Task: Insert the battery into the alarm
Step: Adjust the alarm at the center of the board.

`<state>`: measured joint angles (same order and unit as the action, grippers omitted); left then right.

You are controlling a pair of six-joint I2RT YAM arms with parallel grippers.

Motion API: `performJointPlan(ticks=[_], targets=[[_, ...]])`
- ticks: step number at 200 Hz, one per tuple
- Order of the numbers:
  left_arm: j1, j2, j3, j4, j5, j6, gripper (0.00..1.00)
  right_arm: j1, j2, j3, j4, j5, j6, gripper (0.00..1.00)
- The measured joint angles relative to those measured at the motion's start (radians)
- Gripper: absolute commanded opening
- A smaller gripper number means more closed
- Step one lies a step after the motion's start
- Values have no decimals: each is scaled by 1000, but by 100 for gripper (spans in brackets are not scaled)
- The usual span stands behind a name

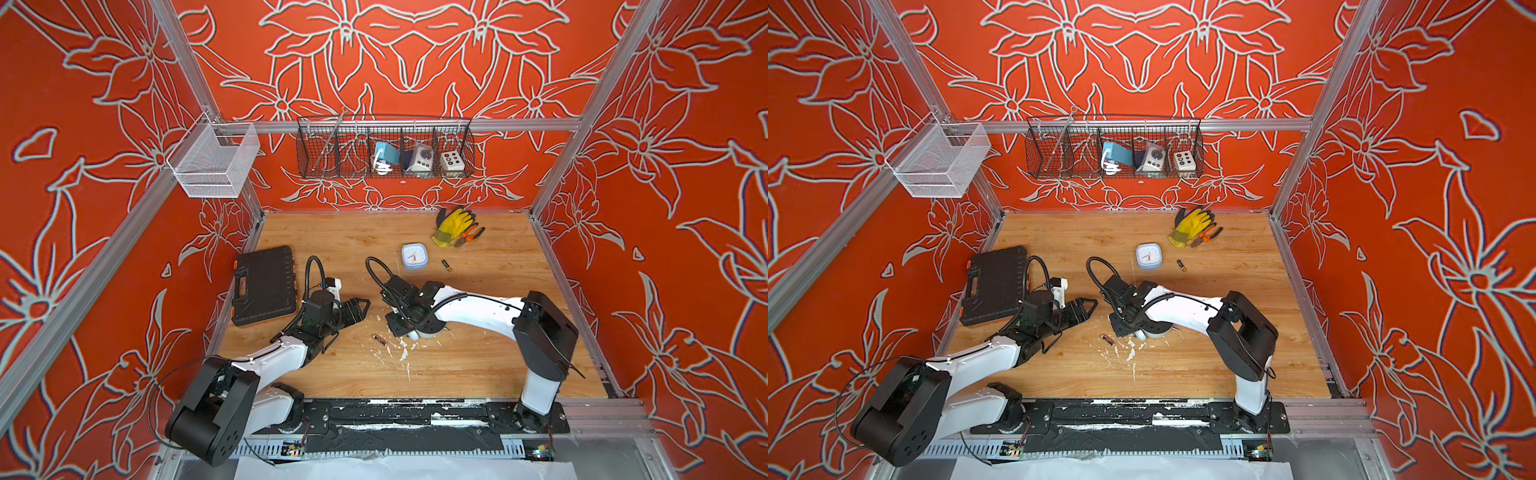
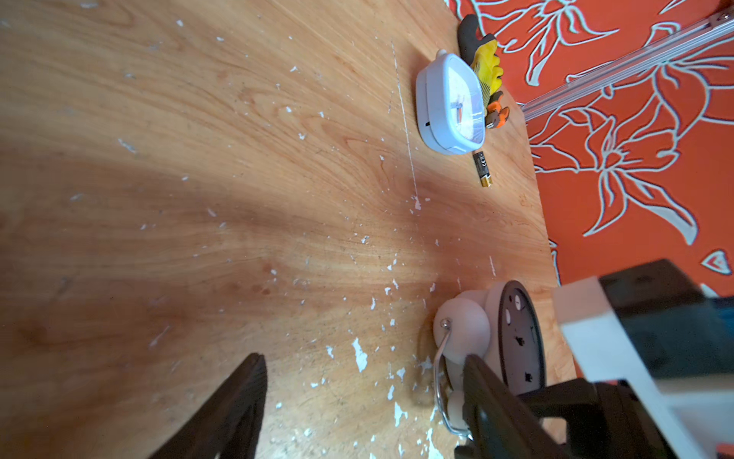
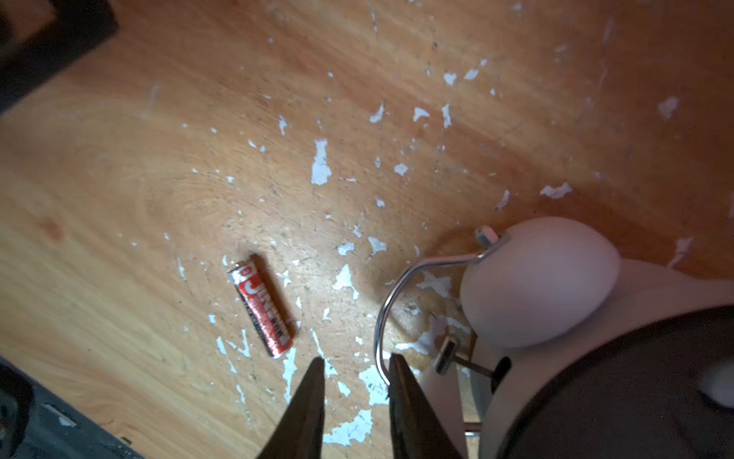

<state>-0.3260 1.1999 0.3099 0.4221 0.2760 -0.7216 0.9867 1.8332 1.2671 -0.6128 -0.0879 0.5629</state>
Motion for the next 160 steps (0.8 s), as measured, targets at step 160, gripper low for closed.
performJointPlan(ticks=[160], targets=[[5, 0, -8, -2, 3, 12, 72, 0, 125, 98, -30, 13, 15, 0]])
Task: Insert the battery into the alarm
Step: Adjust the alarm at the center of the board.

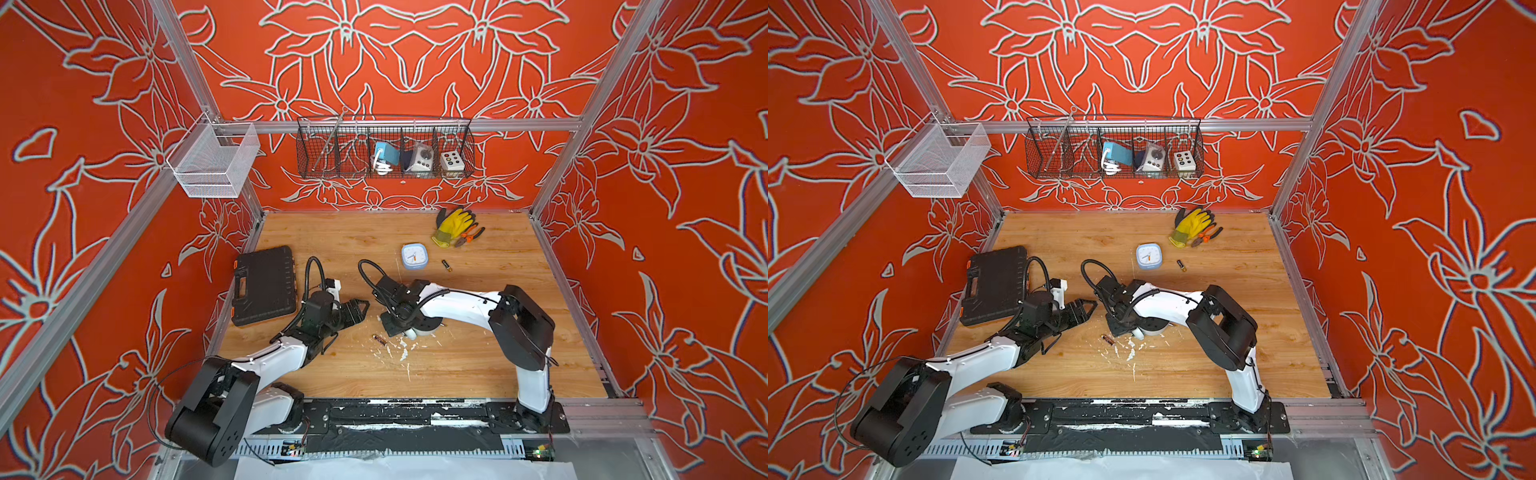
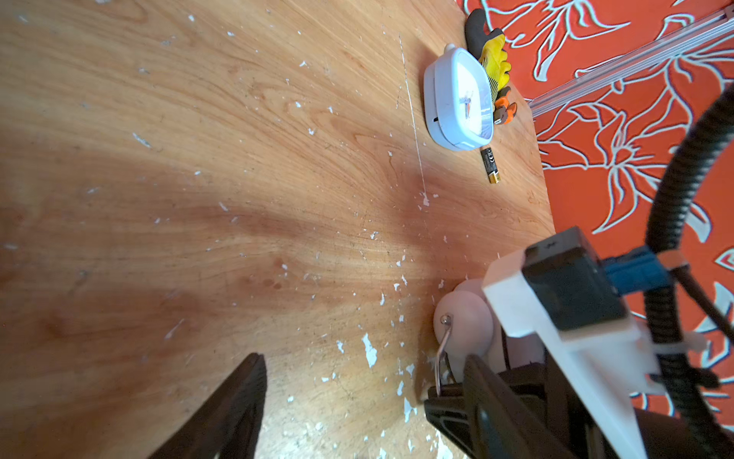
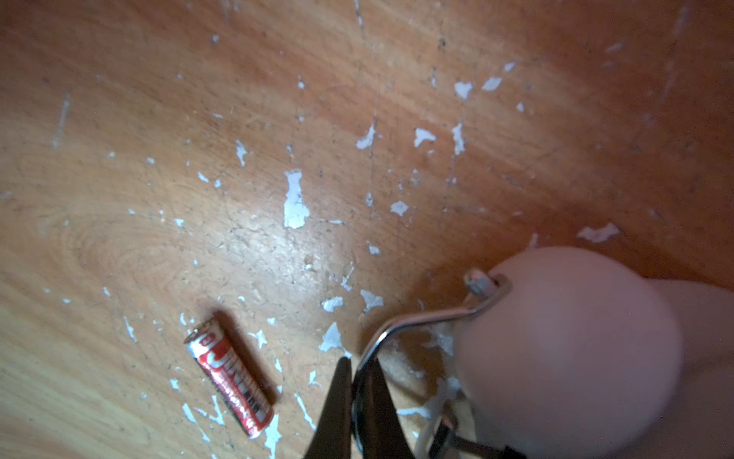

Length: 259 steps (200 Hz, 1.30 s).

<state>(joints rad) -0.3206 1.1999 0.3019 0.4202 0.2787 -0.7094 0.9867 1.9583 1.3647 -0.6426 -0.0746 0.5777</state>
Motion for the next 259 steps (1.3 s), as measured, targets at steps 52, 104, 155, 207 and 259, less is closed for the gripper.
performJointPlan(ticks=[52, 104, 155, 207, 259], targets=[[0, 0, -3, 1, 4, 3, 72, -1, -94, -16, 8, -47, -16, 0], [0, 8, -3, 14, 11, 3, 72, -2, -253, -16, 93, -172, -61, 0], [0, 12, -3, 15, 14, 3, 72, -60, -262, -23, 222, -318, -29, 0], [0, 16, -3, 15, 15, 7, 72, -227, -249, -178, 580, -586, 199, 0], [0, 43, -3, 16, 22, 12, 72, -313, -246, -262, 736, -689, 272, 0]])
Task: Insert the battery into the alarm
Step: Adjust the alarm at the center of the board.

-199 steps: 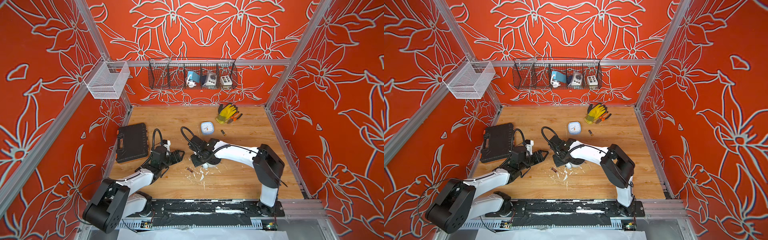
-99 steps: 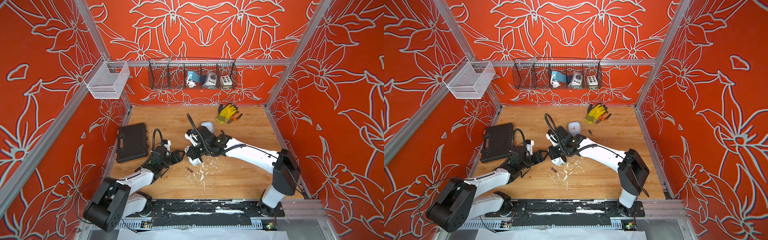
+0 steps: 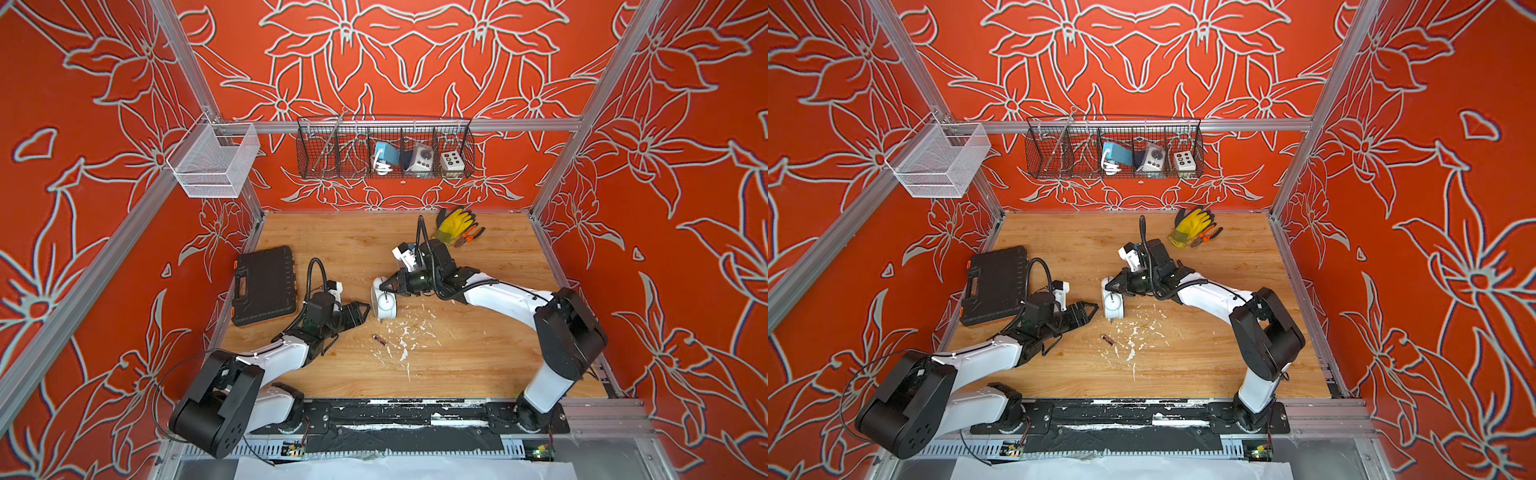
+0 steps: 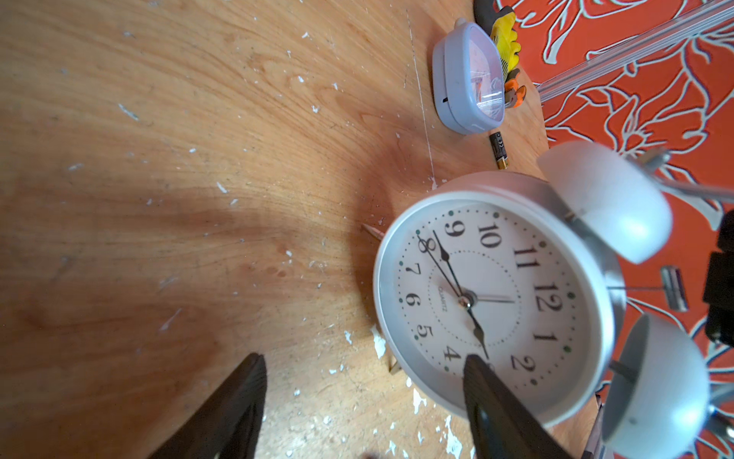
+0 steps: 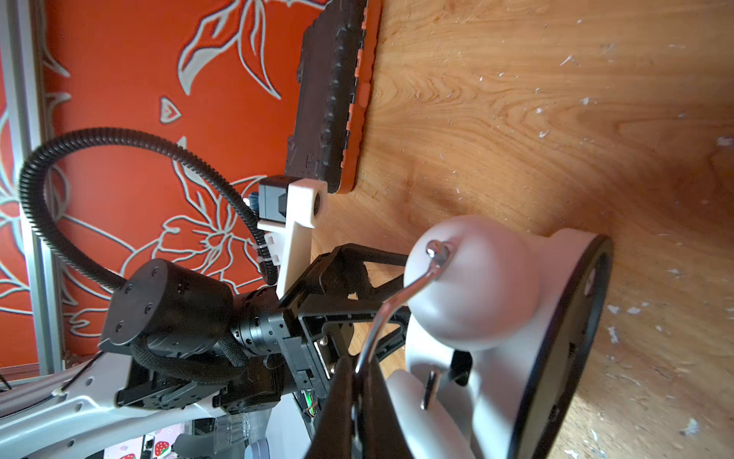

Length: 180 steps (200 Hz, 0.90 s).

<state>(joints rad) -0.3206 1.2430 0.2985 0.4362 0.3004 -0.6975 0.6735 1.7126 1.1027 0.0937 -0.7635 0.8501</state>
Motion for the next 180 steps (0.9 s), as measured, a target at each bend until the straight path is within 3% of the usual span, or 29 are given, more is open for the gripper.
performJointPlan(ticks=[90, 180], targets=[[0, 60, 27, 22, 17, 6, 72, -131, -39, -166, 226, -105, 113, 0], [0, 93, 42, 44, 35, 6, 72, -197, -36, -284, 43, -14, 30, 0]])
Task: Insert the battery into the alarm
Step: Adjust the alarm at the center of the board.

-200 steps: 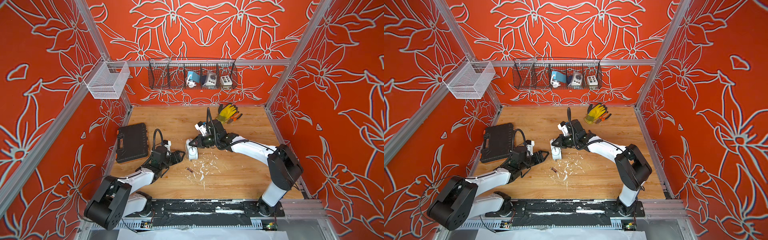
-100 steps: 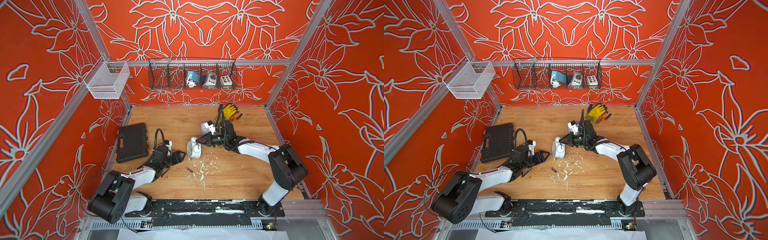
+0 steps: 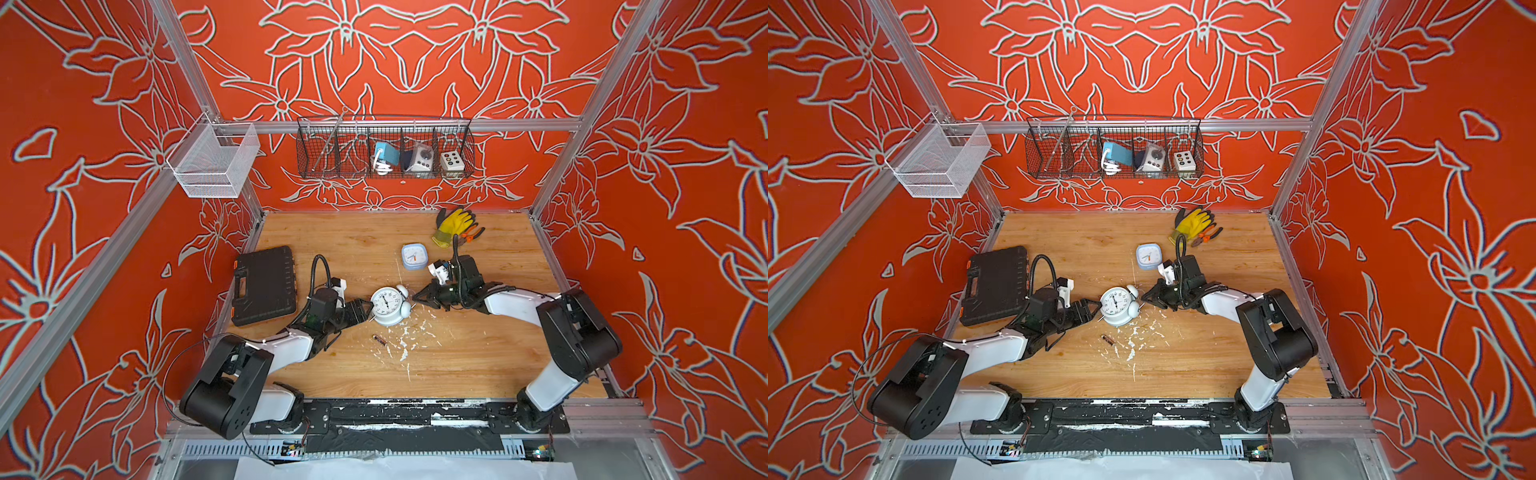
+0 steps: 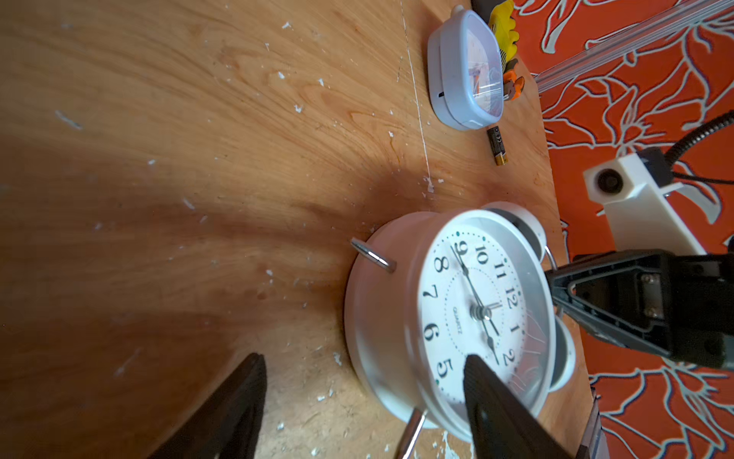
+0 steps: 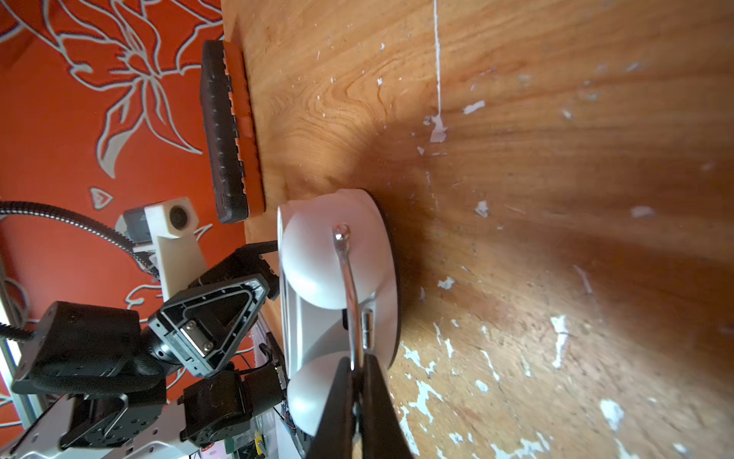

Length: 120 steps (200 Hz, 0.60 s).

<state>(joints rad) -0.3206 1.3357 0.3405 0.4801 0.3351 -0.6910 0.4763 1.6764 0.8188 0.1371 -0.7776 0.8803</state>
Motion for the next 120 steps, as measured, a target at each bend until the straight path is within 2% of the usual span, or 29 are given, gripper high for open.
performJointPlan(ticks=[22, 48, 71, 89, 96, 120], targets=[[0, 0, 0, 0, 0, 2, 72, 0, 38, 0, -5, 16, -29, 0], [0, 0, 0, 1, -1, 15, 73, 0, 70, 0, -20, 48, -72, 11], [0, -2, 0, 6, -24, 43, 79, 0, 68, 5, -41, 82, -111, 36], [0, -13, 3, 8, -69, 83, 84, 0, 42, 5, -73, 129, -141, 50], [0, -22, 6, 8, -91, 98, 86, 0, 16, 5, -95, 157, -158, 64], [2, -80, 12, 31, -197, 166, 91, -2, -97, 8, -175, 260, -239, 87]])
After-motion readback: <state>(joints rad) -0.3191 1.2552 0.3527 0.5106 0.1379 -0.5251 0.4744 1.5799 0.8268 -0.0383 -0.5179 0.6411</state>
